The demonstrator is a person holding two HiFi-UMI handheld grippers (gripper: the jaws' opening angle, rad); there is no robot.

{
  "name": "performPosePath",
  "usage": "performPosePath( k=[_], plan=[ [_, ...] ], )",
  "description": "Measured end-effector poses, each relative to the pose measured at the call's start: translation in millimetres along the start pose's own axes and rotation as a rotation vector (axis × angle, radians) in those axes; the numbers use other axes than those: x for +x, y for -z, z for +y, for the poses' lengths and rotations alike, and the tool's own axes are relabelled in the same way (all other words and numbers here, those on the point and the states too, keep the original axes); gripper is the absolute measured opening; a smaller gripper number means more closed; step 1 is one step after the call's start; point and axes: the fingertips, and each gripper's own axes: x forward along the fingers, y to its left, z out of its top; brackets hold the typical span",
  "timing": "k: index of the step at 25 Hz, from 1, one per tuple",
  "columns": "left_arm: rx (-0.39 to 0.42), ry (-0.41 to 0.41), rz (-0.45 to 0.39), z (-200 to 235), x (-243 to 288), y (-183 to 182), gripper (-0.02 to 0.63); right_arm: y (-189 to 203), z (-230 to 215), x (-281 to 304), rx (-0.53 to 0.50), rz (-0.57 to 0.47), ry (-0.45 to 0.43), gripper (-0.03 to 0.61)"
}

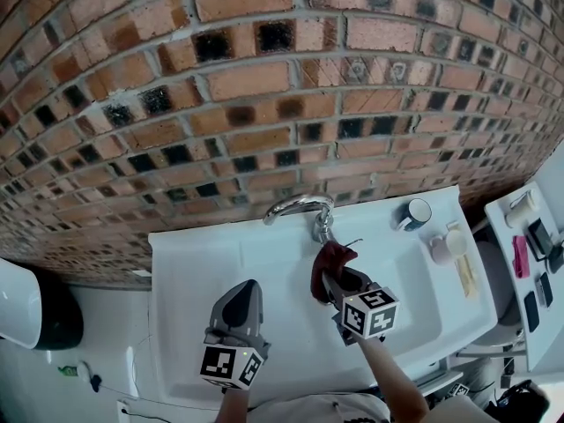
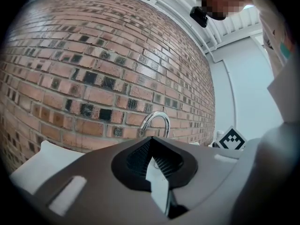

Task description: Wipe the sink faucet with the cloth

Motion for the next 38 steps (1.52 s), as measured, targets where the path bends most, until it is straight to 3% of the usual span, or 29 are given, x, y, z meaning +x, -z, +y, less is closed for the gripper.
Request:
performPosePath(
  k=[3,6,13,19,27,33,38],
  plan=[
    [0.001,-0.001,-0.003,0.2,-1.7,-1.0,0.005,7.8,19.2,28.3,0.025,0.05,-0.038,0.053],
    [-0.002,-0.013,0.001,6.3,-4.6,-0.5,0.005,0.5,16.5,48.2,0.042,0.075,-0.018,0.052],
    [-0.013,-0.031,0.0,15.0,-4.4,1.0,0.005,-46.7,-19.3,53.1,0.165,0.014,0.059,0.049],
    [-0.017,-0.025,-0.008,14.3,-3.1,1.4,0.005,-59.7,-12.7,45.0,0.1,-0.033,0.069,0.051],
    [-0.019,-0.034,-0.02,15.7,-6.5,-2.5,0.005,-128.4,35.2,26.3,-0.082,-0.191,0.003,0.051],
    [-0.017,-0.034,-0.03,15.6,-9.9,-5.9,0.003,-142.3,89.1,29.3,-0.215,-0.213,-0.078,0.052],
    [-0.016,-0.04,-0.033,17.8,-12.7,-8.0,0.005,-133.7,103.8,36.5,-0.269,-0.189,-0.09,0.051]
  ],
)
